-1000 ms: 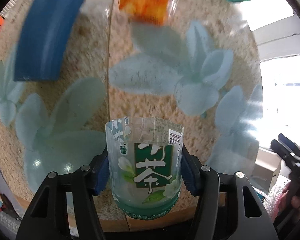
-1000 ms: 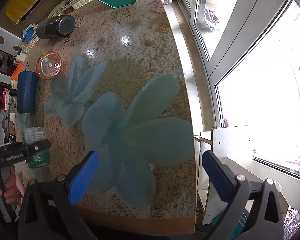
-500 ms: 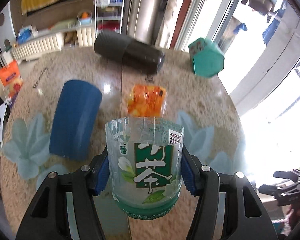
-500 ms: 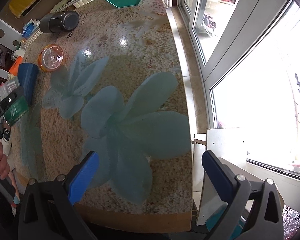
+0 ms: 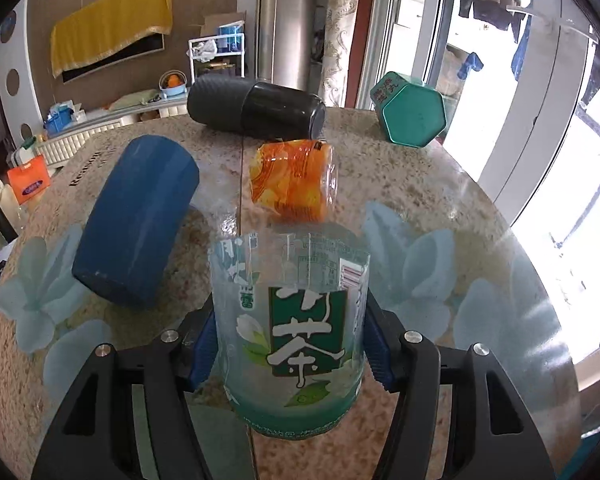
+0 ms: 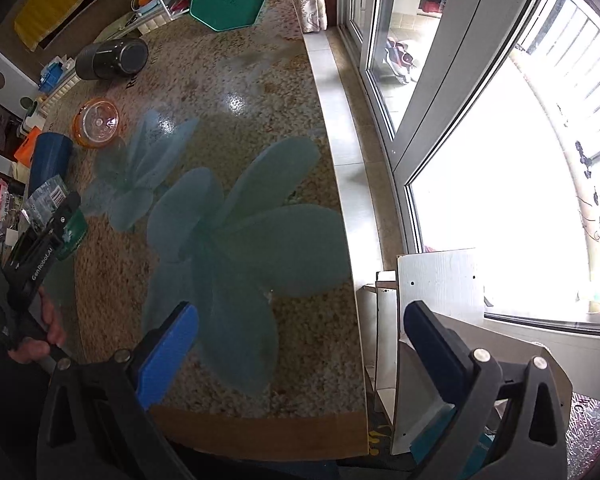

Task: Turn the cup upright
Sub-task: 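Lift the bottle with the left tool, stand it on its base, release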

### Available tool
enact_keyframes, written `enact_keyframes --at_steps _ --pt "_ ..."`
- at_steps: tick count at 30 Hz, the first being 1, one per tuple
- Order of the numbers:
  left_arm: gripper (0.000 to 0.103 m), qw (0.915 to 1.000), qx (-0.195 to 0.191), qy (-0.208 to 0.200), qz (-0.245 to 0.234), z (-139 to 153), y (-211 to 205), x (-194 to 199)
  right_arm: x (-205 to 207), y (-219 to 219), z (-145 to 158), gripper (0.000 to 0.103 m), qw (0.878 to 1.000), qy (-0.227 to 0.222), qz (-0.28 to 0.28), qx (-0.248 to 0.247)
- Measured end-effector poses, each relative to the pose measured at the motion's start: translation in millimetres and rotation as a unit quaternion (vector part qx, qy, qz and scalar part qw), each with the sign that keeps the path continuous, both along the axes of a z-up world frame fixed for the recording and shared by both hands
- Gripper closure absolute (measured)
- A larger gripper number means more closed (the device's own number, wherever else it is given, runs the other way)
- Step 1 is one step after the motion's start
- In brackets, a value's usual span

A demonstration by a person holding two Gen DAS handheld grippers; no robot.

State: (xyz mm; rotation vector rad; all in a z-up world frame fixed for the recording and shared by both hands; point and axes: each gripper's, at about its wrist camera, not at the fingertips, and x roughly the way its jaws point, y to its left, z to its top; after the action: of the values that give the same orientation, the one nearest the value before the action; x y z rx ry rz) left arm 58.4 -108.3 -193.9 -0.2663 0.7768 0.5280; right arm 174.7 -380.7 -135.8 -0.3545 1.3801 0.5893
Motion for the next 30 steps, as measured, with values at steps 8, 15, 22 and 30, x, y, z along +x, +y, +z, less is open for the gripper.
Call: enact_keyframes --at_steps 8,15,22,30 --pt "0.036 1.0 -0.002 -0.002 -0.007 0 -4 -5 -10 5 -2 0.0 1.0 0.016 0.013 -0.008" --pt "0.005 0.9981 -0.044 0.028 -0.033 -9 0 -1 -12 7 -2 0.0 1.0 0.025 0.012 -0.008" --pt "0.001 0.9959 -0.074 0.034 -0.039 3 5 -5 -16 16 -3 0.0 1.0 0.028 0.012 -0.007" --pt "0.001 0.9896 -0.091 0.06 -0.094 39 7 -16 -25 47 4 0.0 1.0 0.017 0.017 0.005"
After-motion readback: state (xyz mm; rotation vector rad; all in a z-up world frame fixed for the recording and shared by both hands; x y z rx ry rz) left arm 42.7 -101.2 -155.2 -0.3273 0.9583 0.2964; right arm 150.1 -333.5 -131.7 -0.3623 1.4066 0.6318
